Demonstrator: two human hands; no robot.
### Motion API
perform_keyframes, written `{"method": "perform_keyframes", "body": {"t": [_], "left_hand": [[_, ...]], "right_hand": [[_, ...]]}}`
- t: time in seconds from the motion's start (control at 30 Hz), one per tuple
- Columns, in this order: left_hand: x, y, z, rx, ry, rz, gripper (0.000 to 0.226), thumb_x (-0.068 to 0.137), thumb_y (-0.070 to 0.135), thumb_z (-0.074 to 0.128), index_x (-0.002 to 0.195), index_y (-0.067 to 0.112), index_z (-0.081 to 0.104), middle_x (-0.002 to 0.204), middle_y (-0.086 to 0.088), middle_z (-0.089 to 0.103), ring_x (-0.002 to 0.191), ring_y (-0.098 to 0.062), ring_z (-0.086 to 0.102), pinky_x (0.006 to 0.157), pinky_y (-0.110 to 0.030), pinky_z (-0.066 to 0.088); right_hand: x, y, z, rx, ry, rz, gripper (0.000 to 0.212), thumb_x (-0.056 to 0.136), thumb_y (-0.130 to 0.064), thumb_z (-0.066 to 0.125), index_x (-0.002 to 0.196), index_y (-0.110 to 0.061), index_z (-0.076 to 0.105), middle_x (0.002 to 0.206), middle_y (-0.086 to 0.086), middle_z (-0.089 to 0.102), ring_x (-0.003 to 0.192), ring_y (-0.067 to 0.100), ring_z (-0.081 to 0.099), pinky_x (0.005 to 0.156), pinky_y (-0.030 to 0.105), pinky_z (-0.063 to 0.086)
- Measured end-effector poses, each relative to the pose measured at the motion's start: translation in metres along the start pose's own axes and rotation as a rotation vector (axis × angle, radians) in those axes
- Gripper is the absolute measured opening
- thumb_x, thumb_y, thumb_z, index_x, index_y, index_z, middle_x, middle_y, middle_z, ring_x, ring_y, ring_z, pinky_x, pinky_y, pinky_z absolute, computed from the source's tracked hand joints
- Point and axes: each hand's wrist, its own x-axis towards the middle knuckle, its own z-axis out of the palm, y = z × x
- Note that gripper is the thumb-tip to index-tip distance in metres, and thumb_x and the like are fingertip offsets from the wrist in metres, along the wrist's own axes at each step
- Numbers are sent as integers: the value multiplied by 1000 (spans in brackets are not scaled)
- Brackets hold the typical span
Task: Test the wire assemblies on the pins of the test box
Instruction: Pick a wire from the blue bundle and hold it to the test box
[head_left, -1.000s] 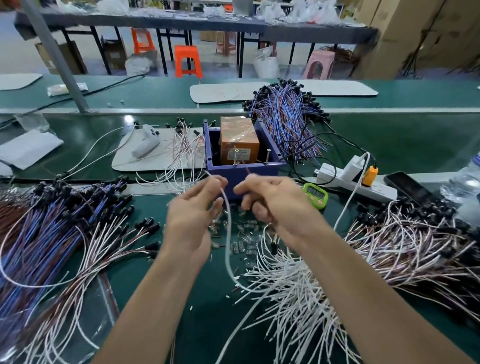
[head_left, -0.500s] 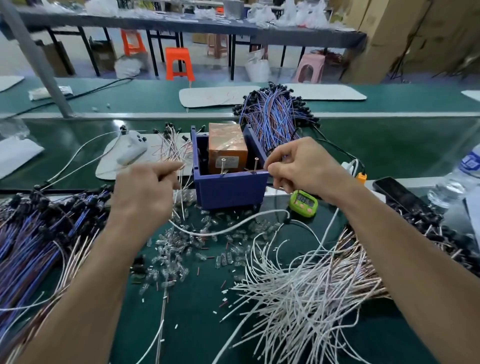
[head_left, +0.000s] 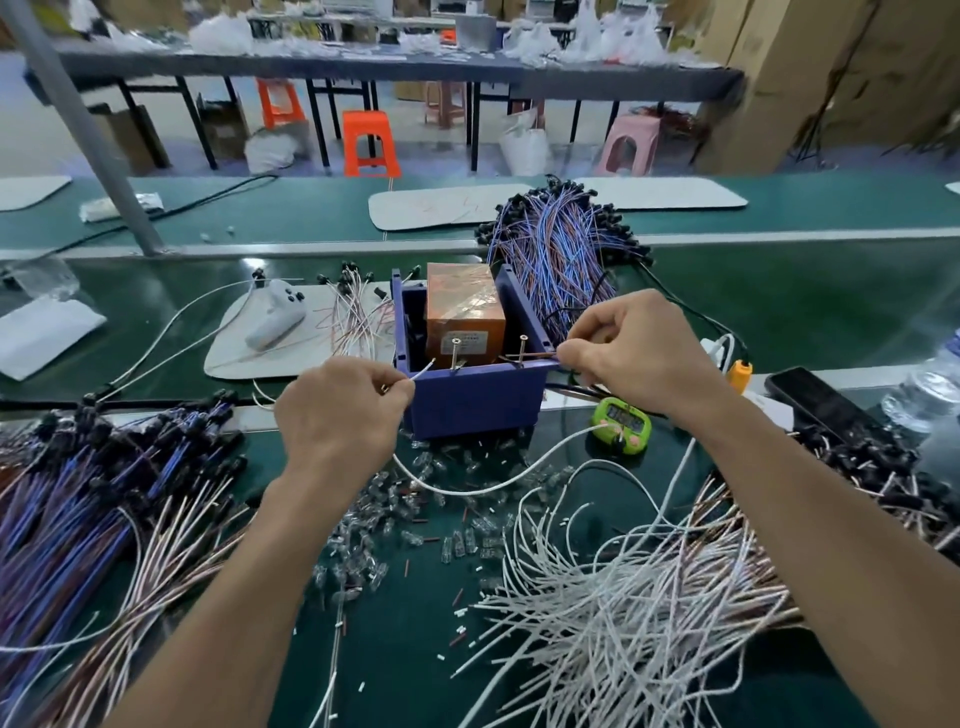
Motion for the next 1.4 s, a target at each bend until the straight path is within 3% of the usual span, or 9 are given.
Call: {"method": "perform_keyframes", "body": {"t": [0.17, 0.37, 0.77, 1.1, 1.27, 1.4], "left_hand": [[-1, 3, 10, -33, -11, -9, 14, 89, 44, 75, 85, 33, 82, 51, 21, 45, 54, -11, 47, 54, -25, 30], [-3, 4, 15, -155, -29, 26, 11, 89, 40, 76, 83, 32, 82, 50, 27, 50, 57, 6, 49, 53, -15, 30], [-3, 7, 15, -238, -64, -37, 11, 89, 33, 77, 81, 27, 82, 58, 14, 67, 60, -14, 66, 66, -32, 58], [-6, 14, 19, -239, -50, -12, 10, 88, 31, 77, 80, 27, 82, 57, 25, 59, 59, 0, 58, 57, -21, 45], [-9, 16, 20, -252, -49, 2, 10, 88, 31, 77, 79, 27, 82, 58, 25, 59, 61, 0, 59, 63, -24, 46], [-10, 16, 20, -260, -42, 1, 10, 87, 31, 78, 79, 27, 82, 56, 25, 58, 58, 0, 58, 57, -18, 42]], "right_hand": [[1, 4, 0, 4, -10, 27, 14, 83, -19, 81, 69, -18, 76, 54, -2, 69, 43, 0, 55, 49, 8, 40], [0, 5, -1, 4, -13, 45, 16, 82, -19, 82, 68, -18, 75, 57, 5, 70, 41, 2, 48, 48, 10, 41], [0, 6, -2, 12, -14, 52, 16, 82, -20, 82, 68, -19, 75, 51, -2, 67, 38, 0, 51, 47, 8, 39], [1, 4, 2, -16, -1, 62, 17, 84, -20, 81, 68, -18, 75, 55, 1, 69, 41, -1, 50, 47, 8, 39], [5, 6, 4, -25, 11, 75, 18, 84, -23, 82, 68, -19, 75, 52, -4, 68, 41, -1, 51, 47, 7, 39], [7, 6, 6, -43, 16, 91, 18, 85, -23, 81, 68, -19, 74, 52, -5, 68, 43, -2, 55, 48, 6, 40]]}}
